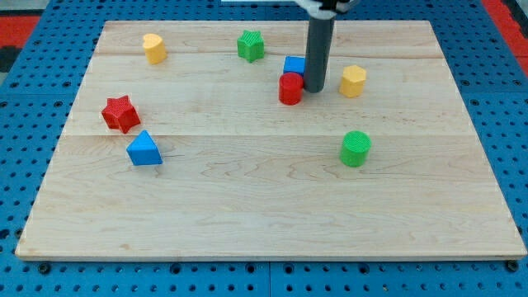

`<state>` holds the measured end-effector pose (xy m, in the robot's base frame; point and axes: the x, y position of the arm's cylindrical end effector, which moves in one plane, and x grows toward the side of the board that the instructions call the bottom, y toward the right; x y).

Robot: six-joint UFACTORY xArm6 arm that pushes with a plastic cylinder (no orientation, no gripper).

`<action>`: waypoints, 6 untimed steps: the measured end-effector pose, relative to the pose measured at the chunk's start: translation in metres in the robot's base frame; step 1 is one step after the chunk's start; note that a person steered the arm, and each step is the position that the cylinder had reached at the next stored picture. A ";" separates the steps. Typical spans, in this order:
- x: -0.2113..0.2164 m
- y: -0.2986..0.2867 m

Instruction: Move the yellow hexagon towards the top side

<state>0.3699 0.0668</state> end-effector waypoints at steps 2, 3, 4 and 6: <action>0.002 0.059; -0.058 0.027; -0.052 0.035; -0.059 0.069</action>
